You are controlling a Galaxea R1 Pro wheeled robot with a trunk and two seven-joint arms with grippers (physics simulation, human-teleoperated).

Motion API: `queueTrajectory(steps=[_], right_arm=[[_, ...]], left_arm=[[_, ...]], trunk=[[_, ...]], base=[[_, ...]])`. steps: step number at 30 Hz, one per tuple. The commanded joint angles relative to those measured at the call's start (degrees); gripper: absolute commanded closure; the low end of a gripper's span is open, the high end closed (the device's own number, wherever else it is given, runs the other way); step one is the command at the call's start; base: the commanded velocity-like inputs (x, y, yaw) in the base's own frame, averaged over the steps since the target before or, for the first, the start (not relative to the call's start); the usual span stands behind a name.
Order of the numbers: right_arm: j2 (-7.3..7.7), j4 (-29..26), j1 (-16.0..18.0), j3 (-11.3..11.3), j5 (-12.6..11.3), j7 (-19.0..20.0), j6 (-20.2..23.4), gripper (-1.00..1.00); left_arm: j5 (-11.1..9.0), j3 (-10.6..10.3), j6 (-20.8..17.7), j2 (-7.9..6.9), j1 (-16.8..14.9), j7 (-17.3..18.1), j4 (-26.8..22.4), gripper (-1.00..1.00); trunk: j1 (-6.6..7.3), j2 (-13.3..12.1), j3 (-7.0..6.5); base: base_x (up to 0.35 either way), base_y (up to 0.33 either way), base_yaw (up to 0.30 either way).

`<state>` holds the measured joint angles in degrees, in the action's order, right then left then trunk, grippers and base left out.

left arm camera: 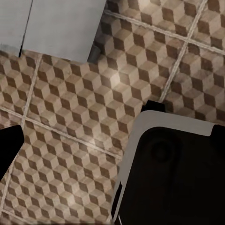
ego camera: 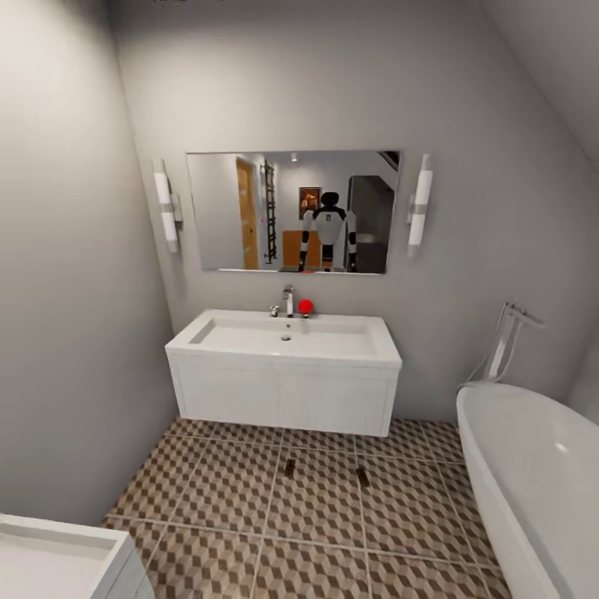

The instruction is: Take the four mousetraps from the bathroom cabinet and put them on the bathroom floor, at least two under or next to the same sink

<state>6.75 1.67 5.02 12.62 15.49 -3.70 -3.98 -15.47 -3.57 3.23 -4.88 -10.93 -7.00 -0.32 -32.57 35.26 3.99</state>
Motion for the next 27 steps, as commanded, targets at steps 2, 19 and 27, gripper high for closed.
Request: queueTrajectory(steps=[2,19,27], right_arm=[[-0.01,0.18,0.08,0.48,0.61,-0.22,-0.42,-1.0],[-0.4,0.11,0.08,0.4,1.17,-0.45,-0.94,-1.0],[-0.42,0.09,0.08,0.39,1.32,-0.5,-1.05,-1.0]], left_arm=[[-0.45,-0.37,0.19,0.02,-0.05,-0.12,0.05,-1.0],[-0.52,-0.27,0.5,1.38,-0.05,-0.12,0.05,-1.0],[-0.53,-0.28,0.39,1.93,-0.05,-0.12,0.05,-1.0]], trunk=[[-0.02,0.09,0.1],[-0.02,0.09,0.1],[-0.02,0.09,0.1]], base=[[0.0,0.0,0.274],[0.0,0.0,0.276],[0.0,0.0,0.277]])
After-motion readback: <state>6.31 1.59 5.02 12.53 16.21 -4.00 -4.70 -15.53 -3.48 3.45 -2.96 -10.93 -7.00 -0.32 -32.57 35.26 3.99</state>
